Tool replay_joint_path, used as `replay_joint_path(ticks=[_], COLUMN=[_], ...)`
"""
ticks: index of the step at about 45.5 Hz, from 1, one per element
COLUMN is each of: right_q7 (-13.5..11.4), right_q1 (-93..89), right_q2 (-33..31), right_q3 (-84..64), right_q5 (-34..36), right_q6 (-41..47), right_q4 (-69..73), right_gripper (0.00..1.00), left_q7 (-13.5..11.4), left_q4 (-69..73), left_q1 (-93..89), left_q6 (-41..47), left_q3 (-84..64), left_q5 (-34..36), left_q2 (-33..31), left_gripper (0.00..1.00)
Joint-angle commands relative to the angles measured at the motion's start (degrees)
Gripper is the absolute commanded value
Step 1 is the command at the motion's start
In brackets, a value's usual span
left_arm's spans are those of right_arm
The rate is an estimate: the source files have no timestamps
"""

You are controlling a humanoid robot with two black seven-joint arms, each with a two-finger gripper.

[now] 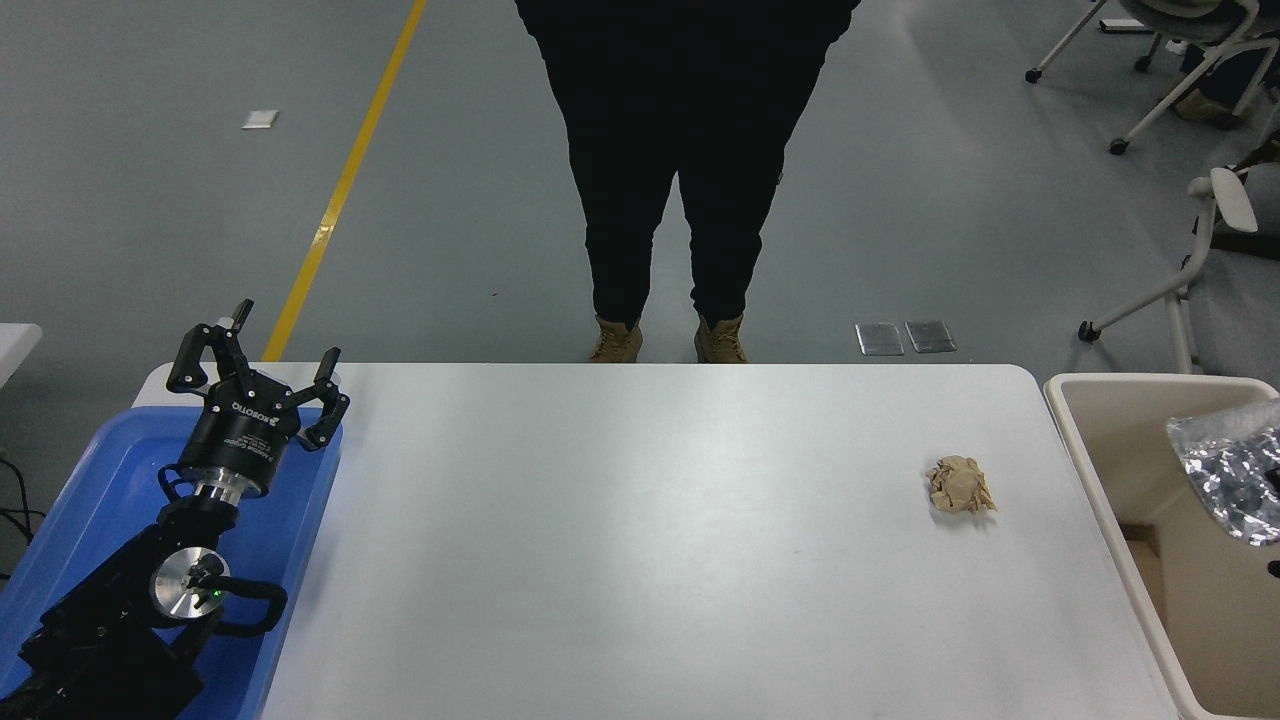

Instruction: Pick up foil plate and place in dustbin

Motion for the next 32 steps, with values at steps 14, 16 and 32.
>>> replay_joint_path(ticks=[14,16,32], right_q7=[0.11,0.11,-0.07], right_q1=[-4.33,-4.33,-4.15], right_q2=[3.08,3.00,2.91], right_q3=[3.00,3.00,2.82], right_q5=[0.00,0.00,0.00], right_q6=[-2.26,-2.26,-2.43], right_q4=[-1.03,-1.03,-1.38], right_gripper=[0.00,0.00,0.49], left_q7=[-0.01,-0.01,-0.01], left_q4=[0.00,0.00,0.00], left_q1=[-0.02,-0.02,-0.02], left_q6=[-0.05,-0.05,0.04], left_q3=[0.00,0.00,0.00], left_q5=[-0.01,-0.01,-0.01], left_q2=[0.03,-0.06,-0.06], left_gripper=[0.98,0.98,0.98])
